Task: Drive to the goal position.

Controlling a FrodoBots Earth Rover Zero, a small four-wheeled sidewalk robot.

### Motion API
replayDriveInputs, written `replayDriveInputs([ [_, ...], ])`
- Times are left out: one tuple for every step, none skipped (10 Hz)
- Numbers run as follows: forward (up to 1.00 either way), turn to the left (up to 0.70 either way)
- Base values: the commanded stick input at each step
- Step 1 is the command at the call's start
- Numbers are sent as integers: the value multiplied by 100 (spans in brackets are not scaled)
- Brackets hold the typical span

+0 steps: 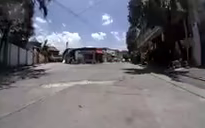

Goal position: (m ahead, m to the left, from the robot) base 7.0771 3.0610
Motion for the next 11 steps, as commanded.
replayDriveInputs([
  [100, 11],
  [100, 11],
  [100, 11],
  [100, 11],
  [100, 11],
  [100, 11],
  [100, 11],
  [100, 11],
  [100, 11],
  [100, 11],
  [100, 11],
])
